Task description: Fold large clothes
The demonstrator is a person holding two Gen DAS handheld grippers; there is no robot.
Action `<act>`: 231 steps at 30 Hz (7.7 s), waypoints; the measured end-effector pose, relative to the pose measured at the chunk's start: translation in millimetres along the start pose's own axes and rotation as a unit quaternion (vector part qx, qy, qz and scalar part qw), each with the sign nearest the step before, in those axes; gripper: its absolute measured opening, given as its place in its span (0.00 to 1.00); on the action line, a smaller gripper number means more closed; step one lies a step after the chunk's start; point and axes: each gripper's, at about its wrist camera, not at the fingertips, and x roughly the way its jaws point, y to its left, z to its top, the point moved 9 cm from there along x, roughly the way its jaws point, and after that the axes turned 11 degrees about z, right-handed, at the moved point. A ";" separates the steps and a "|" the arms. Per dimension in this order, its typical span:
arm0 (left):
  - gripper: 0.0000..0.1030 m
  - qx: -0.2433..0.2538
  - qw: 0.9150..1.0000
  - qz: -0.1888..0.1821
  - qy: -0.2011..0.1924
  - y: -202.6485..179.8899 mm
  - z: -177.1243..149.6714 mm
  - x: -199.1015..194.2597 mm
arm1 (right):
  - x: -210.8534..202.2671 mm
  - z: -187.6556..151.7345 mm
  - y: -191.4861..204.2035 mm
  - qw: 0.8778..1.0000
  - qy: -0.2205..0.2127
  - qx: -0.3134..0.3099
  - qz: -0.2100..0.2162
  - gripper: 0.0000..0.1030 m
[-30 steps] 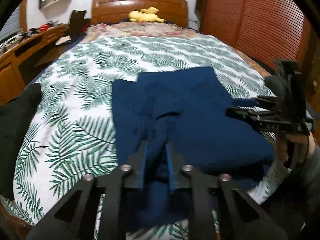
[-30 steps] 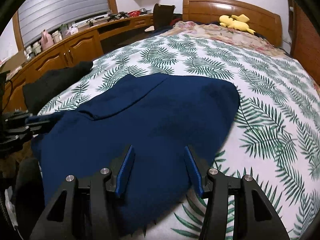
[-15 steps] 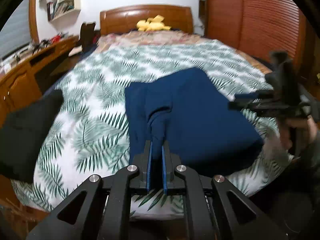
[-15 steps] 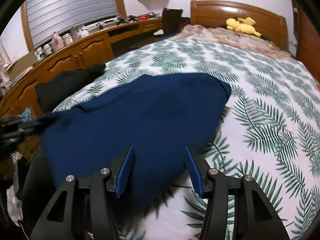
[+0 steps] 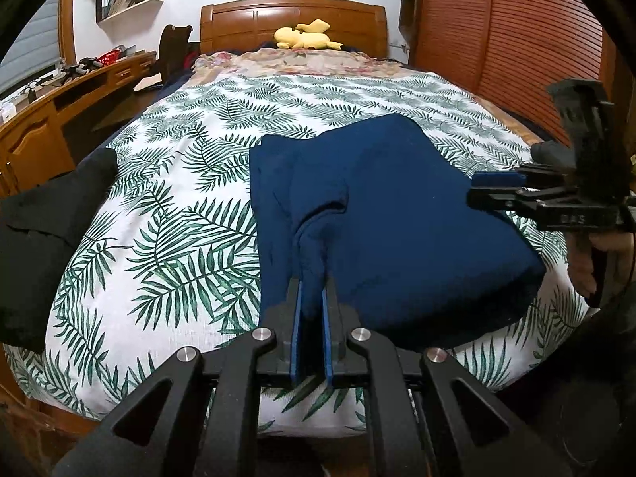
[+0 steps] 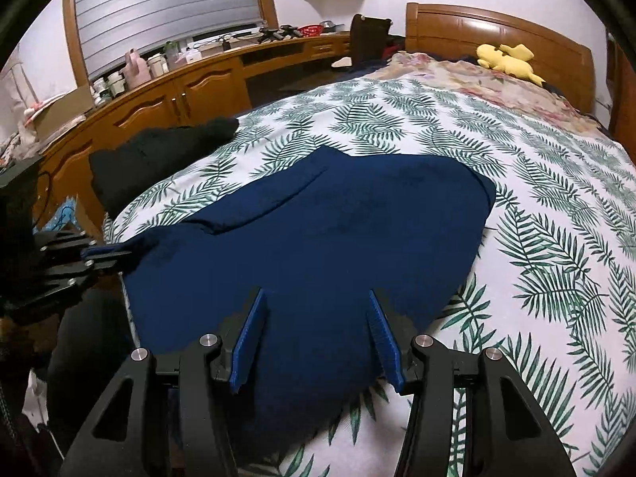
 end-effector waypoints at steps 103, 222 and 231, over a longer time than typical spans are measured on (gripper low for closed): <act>0.37 -0.027 0.998 -0.037 0.032 8.2 -35.8 11.1 | 130.8 57.4 -194.3 0.975 -0.005 0.221 0.003 0.34; 0.92 -0.035 0.988 0.019 -0.150 -4.2 66.4 -120.2 | -57.9 15.7 49.1 0.965 -0.179 0.057 -0.183 0.80; 0.92 -0.026 0.985 -0.009 -0.168 -42.3 77.2 -158.4 | -131.5 -19.3 81.6 0.943 -0.231 0.064 -0.232 0.80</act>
